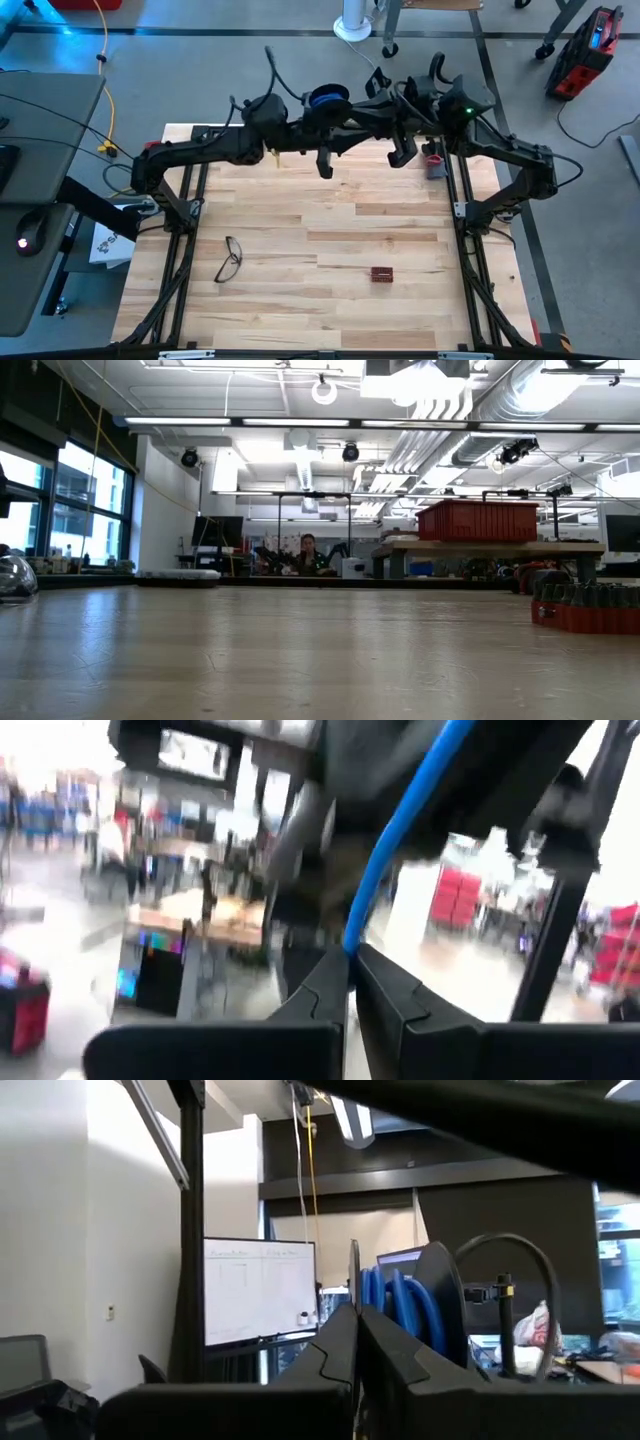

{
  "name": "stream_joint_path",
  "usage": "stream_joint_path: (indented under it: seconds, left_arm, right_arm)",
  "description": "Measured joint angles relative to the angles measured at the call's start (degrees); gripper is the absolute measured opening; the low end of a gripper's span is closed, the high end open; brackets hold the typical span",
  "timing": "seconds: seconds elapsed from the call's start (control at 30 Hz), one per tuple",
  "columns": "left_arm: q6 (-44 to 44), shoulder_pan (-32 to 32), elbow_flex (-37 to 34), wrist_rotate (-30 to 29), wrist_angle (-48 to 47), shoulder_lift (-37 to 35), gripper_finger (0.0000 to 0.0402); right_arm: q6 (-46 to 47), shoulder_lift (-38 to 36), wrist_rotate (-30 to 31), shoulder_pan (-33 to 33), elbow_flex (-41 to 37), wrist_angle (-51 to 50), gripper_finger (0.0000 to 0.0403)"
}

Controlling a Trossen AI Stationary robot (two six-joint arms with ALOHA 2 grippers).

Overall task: Coil cords
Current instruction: Coil the blue wire onto the spool

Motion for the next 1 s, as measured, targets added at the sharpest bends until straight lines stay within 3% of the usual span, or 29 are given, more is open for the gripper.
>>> stream_joint_path:
  seconds: [0.27, 0.5, 1.0]
  left_arm:
    - [5.2, -0.8, 0.0, 0.8, -18.3, -4.5, 0.0002]
    - [8.2, -1.3, 0.0, -2.0, -33.5, -10.2, 0.0001]
    - [7.6, -2.8, -0.1, -4.4, -50.8, -17.0, 0.0]
  right_arm:
    - [-3.5, -2.0, 2.2, 0.0, -0.1, -3.1, 0.0]
    - [-5.6, -4.1, 5.6, 0.0, -0.1, -9.5, 0.0]
    - [-5.6, -4.8, 6.8, 0.0, -0.1, -20.7, 0.0]
